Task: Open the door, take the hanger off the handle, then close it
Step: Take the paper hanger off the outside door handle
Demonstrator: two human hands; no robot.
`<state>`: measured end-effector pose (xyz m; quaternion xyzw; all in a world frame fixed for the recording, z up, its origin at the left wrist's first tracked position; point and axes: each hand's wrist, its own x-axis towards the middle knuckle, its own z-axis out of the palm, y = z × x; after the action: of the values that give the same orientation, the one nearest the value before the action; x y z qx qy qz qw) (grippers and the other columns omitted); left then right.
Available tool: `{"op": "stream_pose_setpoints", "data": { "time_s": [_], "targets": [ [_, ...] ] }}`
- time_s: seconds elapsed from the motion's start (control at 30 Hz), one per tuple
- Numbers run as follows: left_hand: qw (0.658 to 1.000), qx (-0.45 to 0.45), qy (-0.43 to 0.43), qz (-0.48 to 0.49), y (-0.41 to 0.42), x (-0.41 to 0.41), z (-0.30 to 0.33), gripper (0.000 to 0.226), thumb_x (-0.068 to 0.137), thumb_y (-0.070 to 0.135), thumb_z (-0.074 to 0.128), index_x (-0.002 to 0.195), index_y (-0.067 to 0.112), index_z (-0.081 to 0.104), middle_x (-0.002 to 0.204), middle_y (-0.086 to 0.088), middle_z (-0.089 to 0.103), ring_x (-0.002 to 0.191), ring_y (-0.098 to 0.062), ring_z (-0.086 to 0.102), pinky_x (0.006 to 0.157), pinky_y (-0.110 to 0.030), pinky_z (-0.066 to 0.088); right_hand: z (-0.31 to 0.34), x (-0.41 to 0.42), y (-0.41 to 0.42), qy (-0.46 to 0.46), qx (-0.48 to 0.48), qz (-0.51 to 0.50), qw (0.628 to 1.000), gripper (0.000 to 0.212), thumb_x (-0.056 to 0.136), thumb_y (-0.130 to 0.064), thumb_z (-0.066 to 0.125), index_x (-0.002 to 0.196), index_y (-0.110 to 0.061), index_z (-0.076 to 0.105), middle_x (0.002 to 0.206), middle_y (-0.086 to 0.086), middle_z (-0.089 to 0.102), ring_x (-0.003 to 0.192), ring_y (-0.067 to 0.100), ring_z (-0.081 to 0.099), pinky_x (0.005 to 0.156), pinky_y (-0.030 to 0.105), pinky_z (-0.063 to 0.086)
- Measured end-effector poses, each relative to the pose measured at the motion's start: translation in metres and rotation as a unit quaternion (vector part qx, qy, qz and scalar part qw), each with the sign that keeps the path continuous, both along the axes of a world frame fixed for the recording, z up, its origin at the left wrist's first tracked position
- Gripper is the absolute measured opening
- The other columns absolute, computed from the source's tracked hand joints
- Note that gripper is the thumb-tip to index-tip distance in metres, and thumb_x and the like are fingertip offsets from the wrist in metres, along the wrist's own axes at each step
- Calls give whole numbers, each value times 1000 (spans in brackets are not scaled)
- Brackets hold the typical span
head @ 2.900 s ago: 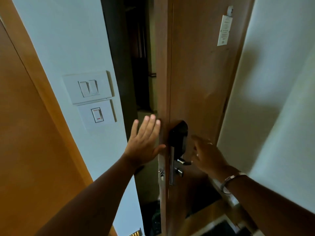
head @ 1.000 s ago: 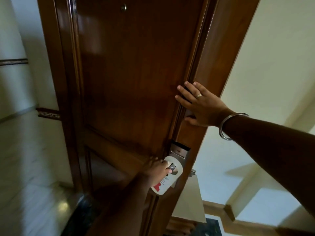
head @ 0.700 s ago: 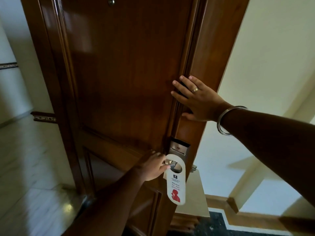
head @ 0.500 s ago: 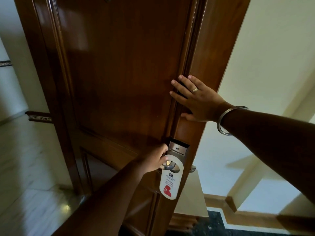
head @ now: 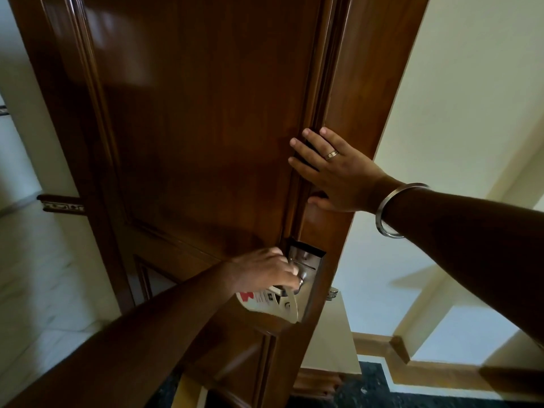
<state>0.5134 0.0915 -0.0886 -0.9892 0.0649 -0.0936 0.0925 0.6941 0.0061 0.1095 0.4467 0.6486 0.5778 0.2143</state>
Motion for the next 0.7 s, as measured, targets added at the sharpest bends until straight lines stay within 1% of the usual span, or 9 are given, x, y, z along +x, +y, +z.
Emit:
{"op": "stream_pose_setpoints", "data": {
  "time_s": [0.07, 0.17, 0.27, 0.33, 0.43, 0.5, 0.57, 0.63, 0.7],
  "targets": [
    [997, 73, 23, -19, 15, -7, 2, 40, 84, 12, 70, 118, 26, 53, 109, 4, 68, 102, -15, 61, 102, -39, 40, -2, -1, -1, 4, -3, -1, 1000, 87, 86, -68, 31, 151, -11, 20, 159, 22, 17, 145, 44, 16, 117, 56, 10],
    [997, 73, 24, 23, 44, -22, 6, 37, 83, 18, 72, 113, 30, 53, 106, 8, 67, 105, -13, 60, 104, -40, 36, -4, -2, 0, 14, -9, -3, 1000, 86, 87, -68, 31, 151, -12, 20, 159, 23, 16, 145, 45, 15, 117, 57, 10],
    [991, 14, 27, 131, 67, -36, 7, 23, 88, 25, 64, 108, 32, 55, 102, 12, 63, 104, -10, 54, 102, -37, 32, -4, -1, 0, 18, -14, -4, 1000, 85, 87, -68, 30, 151, -13, 21, 159, 23, 17, 145, 45, 15, 117, 57, 11],
    [978, -81, 14, 191, 71, -42, 0, 15, 93, 22, 59, 107, 26, 61, 99, 8, 64, 99, -12, 57, 94, -28, 33, -3, 0, 1, 20, -18, -3, 1000, 84, 87, -68, 30, 151, -13, 22, 159, 24, 17, 145, 46, 16, 117, 57, 10],
    [926, -284, -29, 248, 57, -56, -13, 12, 96, 14, 52, 99, 14, 64, 91, 0, 65, 83, -14, 60, 76, -26, 42, -3, 0, 1, 22, -21, -5, 1000, 83, 88, -68, 29, 151, -14, 24, 159, 24, 17, 144, 47, 16, 117, 58, 11],
    [883, -373, -115, 262, 41, -68, -21, 12, 94, 9, 55, 101, 10, 64, 91, -2, 66, 84, -14, 61, 71, -20, 42, -4, 0, 1, 24, -20, -9, 999, 82, 88, -68, 28, 151, -14, 23, 159, 24, 16, 144, 47, 14, 117, 59, 10],
    [824, -439, -214, 286, 22, -76, -22, 13, 95, 8, 56, 106, 10, 63, 97, 0, 65, 93, -14, 62, 78, -22, 46, -4, -2, -1, 30, -19, -14, 999, 82, 88, -68, 28, 151, -15, 23, 159, 23, 16, 144, 47, 14, 117, 59, 8],
    [756, -500, -282, 314, 3, -80, -16, 15, 97, 17, 55, 111, 13, 60, 105, -1, 64, 102, -16, 60, 84, -30, 49, -2, -5, -3, 40, -27, -31, 998, 83, 88, -68, 27, 151, -16, 23, 159, 23, 15, 145, 47, 13, 117, 58, 5],
    [728, -522, -313, 316, -15, -83, -6, 25, 94, 32, 53, 112, 15, 59, 107, -4, 65, 103, -19, 62, 85, -37, 54, 0, -9, -6, 57, -36, -50, 996, 83, 87, -68, 29, 151, -17, 23, 160, 22, 15, 145, 46, 12, 117, 58, 4]
  ]
}}
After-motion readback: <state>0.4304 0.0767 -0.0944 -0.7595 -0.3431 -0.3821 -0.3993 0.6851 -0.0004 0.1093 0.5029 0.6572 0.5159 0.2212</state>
